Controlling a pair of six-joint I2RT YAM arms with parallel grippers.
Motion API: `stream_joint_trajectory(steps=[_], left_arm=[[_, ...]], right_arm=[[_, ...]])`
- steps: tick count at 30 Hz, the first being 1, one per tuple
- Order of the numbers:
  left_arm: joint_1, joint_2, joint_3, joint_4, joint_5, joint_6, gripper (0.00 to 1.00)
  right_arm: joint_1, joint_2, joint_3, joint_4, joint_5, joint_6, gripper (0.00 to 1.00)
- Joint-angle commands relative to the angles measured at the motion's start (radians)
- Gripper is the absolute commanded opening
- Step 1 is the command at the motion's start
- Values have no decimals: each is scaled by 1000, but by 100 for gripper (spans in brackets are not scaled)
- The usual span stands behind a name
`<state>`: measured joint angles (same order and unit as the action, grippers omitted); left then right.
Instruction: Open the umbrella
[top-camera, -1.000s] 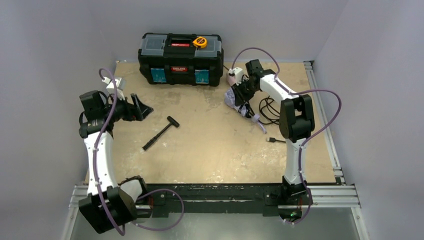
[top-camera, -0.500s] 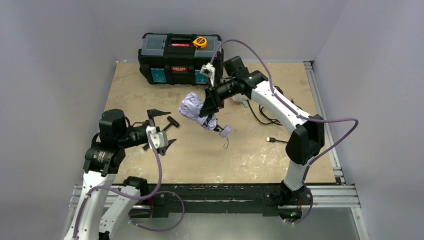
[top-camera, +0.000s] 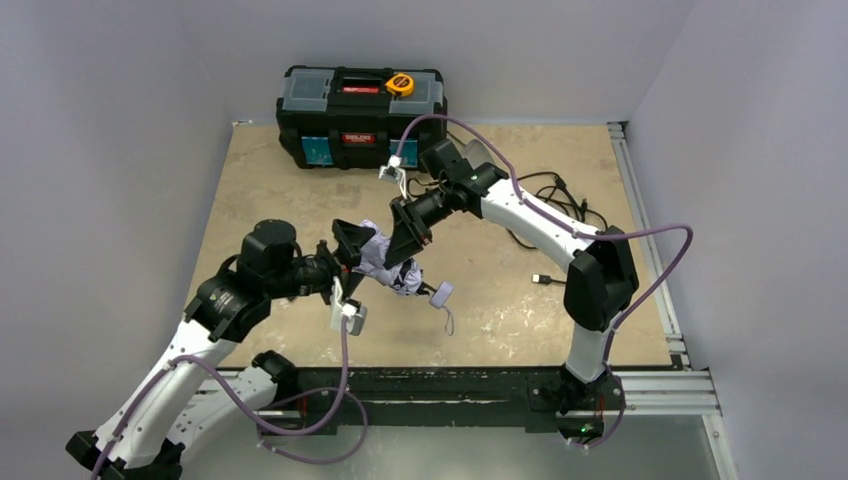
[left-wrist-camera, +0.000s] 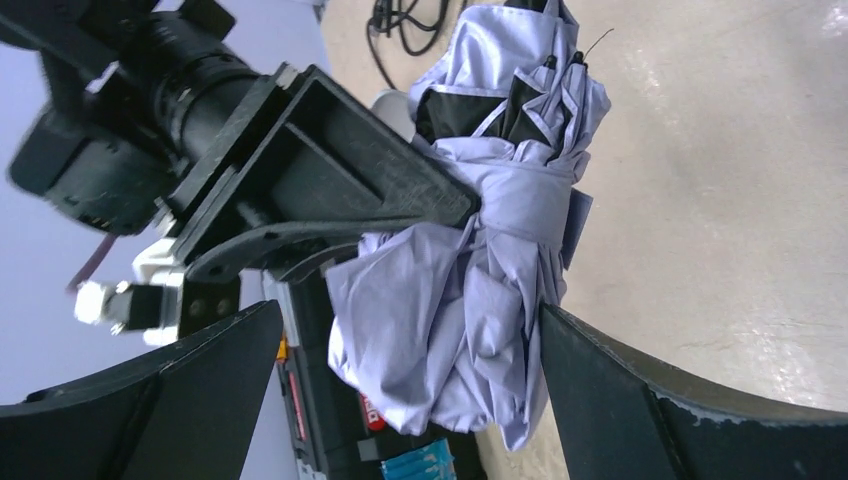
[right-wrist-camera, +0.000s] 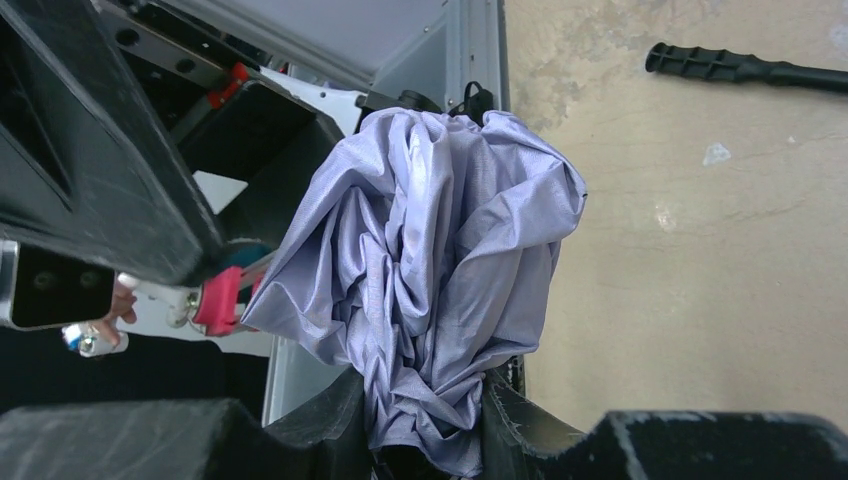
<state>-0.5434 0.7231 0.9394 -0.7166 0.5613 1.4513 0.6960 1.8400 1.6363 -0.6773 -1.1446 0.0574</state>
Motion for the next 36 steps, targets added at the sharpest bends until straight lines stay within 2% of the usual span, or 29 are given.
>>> stream_joint_trajectory(steps=[1,5,11,17,18,20,21,22,23,25,26,28,33,36], left_arm=[[-48,44,25,-7,-99,56,100],[-69,77,33,-11,-138,9,100],[-99,101,33,-66,-161,31,100],[-121,148,33,-76,-264,5,100],[-122,152,34,-71,-282,-8,96],[-122,158,37,-73,-325,-41,74],[-121,159,42,-82,-335,-59,65],[-121,155,48,-105,-340,-71,55],[-121,144,49,-117,-339,-87,34],[-121,113,35,-106,-332,-124,5],[-120,99,24,-98,-329,-132,0],[-119,69,1,-64,-327,-146,0],[-121,46,-10,-48,-343,-152,0],[-112,62,21,-81,-347,-210,0]], right_arm=[[19,-34,30,77,-89,65,0],[29,-45,66,73,-108,50,0],[61,-58,75,67,-100,28,0],[84,-71,99,31,-108,-29,0],[89,-77,95,23,-107,-45,0],[89,-82,96,-26,-103,-106,0],[89,-83,99,-56,-101,-139,5],[89,-82,104,-96,-96,-173,16],[86,-79,118,-163,-84,-216,27],[78,-75,130,-266,-31,-299,56],[68,-77,125,-303,-2,-332,64],[40,-79,101,-386,62,-427,75],[-22,-79,63,-527,190,-615,89],[-23,-129,39,-480,299,-627,90]])
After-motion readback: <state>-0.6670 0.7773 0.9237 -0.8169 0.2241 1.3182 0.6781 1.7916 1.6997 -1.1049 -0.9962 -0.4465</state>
